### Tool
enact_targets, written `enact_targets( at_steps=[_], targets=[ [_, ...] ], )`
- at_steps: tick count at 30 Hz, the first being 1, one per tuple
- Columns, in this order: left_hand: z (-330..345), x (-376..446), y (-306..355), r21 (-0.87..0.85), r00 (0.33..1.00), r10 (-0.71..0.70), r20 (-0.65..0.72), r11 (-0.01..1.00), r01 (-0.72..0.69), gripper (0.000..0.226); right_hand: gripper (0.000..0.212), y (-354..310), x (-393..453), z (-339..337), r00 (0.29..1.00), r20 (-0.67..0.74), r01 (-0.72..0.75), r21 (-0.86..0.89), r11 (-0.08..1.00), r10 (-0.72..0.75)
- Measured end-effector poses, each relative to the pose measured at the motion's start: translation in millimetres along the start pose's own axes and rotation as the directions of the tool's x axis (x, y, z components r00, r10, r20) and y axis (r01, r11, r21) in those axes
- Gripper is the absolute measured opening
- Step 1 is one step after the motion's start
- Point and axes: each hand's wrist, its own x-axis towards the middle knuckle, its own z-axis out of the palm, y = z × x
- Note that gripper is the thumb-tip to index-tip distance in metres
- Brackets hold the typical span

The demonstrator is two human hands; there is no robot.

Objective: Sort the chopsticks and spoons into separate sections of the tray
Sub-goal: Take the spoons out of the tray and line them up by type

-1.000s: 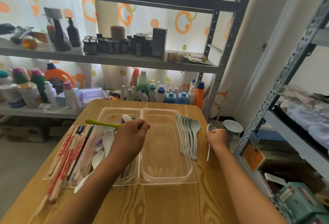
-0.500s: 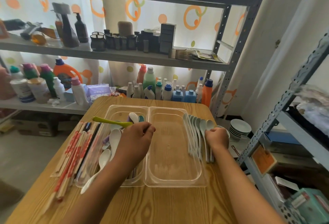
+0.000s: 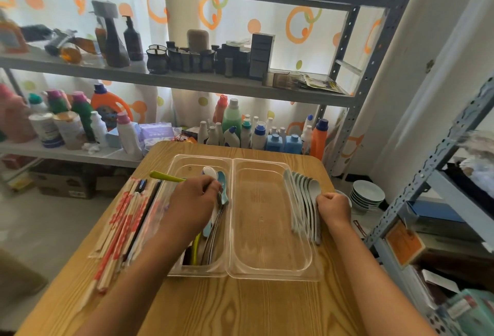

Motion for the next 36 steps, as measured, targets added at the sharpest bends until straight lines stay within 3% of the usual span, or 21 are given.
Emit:
enact_targets(
  at_steps=[7, 10, 13, 18, 22, 26, 28, 33, 36],
  targets=[
    [-27.9, 4.4, -29.6, 0.198, 0.982, -0.183, 0.052, 0.966, 0.169, 0.020, 0.021, -5.8, -10.4, -3.0, 0.997, -0.070, 0.041, -0.001, 0.999, -0.041],
    [-30.8, 0.6, -44.3, 0.357, 0.947, -0.308, 0.090, 0.898, 0.258, 0.023, 0.020, -27.1, -24.7, -6.4, 0.991, -0.098, 0.099, 0.045, 0.994, -0.094],
    [-26.1, -5.0, -46.9, 0.515, 0.919, -0.373, 0.127, 0.817, 0.260, 0.025, 0.018, -55.8, -42.4, -7.4, 0.982, -0.108, 0.165, 0.113, 0.980, -0.153],
    [-5.0, -20.9, -47.3, 0.587, 0.910, -0.336, 0.245, 0.798, 0.137, 0.038, 0.015, -97.1, -73.9, -3.3, 0.965, -0.081, 0.262, 0.234, 0.937, -0.249],
    [-1.5, -17.7, -50.2, 0.402, 0.940, -0.217, 0.264, 0.910, 0.097, 0.033, 0.015, -111.0, -82.7, 5.1, 0.952, -0.074, 0.305, 0.253, 0.918, -0.296],
    [-9.1, -8.8, -45.6, 0.330, 0.951, -0.135, 0.277, 0.943, 0.037, 0.026, 0.018, -114.1, -85.6, 11.8, 0.940, -0.055, 0.342, 0.211, 0.916, -0.338],
    [-15.0, -1.1, -42.4, 0.390, 0.965, -0.110, 0.239, 0.921, 0.008, 0.025, 0.018, -114.6, -87.7, 14.8, 0.933, -0.054, 0.358, 0.198, 0.912, -0.355],
    [-27.9, 25.6, -43.4, 0.541, 0.985, -0.155, 0.077, 0.836, 0.089, 0.020, 0.017, -114.4, -91.1, 21.3, 0.934, -0.016, 0.354, 0.192, 0.915, -0.358],
    [-38.2, 39.5, -45.0, 0.682, 0.978, -0.163, 0.128, 0.730, 0.033, 0.027, 0.016, -114.3, -91.9, 24.3, 0.930, 0.005, 0.358, 0.203, 0.911, -0.367]
  ],
)
